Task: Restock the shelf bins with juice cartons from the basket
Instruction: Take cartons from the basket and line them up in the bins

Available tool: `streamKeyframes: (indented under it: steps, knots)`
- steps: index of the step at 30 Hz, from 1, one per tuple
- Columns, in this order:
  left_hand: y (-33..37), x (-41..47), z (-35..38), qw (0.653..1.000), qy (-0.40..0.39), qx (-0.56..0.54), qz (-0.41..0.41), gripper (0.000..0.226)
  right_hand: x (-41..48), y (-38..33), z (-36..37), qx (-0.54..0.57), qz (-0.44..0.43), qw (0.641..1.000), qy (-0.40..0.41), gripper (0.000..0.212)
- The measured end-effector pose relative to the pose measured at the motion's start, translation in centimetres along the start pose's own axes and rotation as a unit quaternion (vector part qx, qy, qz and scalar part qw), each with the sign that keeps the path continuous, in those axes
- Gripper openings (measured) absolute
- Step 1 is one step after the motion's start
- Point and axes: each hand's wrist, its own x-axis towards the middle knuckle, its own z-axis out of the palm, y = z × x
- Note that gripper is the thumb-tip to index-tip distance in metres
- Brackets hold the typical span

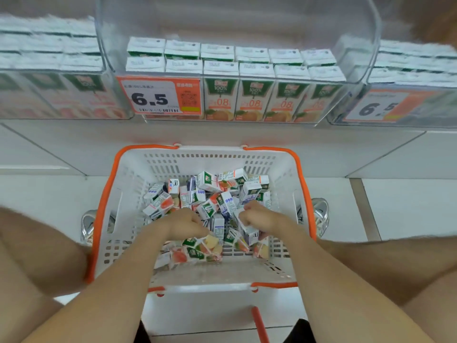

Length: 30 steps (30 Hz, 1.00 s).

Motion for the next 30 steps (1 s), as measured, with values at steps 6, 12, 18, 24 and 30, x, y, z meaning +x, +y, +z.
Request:
streamKeyframes:
  steps: [6,12,18,24,30]
  knots:
    - [2.8,-4.2,-2.5,0.978,0.05,-0.194,0.049,0.023,-5.2,-3.7,-2.3,0.087,-0.085,0.993,-0.013,0.061]
    - [4.5,-8.5,-4.0,0.917,0.048,-0.368,0.145,0.023,-9.1,-7.1,-4.2,0.013,-0.178,0.981,0.079,0.048]
    - [5.8,-12.3,-5.5,0.883,0.124,-0.403,0.204,0.057,-13.3,-9.1,-5.4,0.006,-0.221,0.97,0.103,0.043]
    - [8.1,-15.8,-6.0,0.885,0.272,-0.282,0.251,0.044,-16.2,-11.0,-6.4,-0.039,-0.306,0.937,0.162,0.031]
    - [9.5,-17.7,-6.6,0.888,0.307,-0.167,0.298,0.056,-19.6,-13.1,-6.7,-0.215,-0.383,0.86,0.259,0.046]
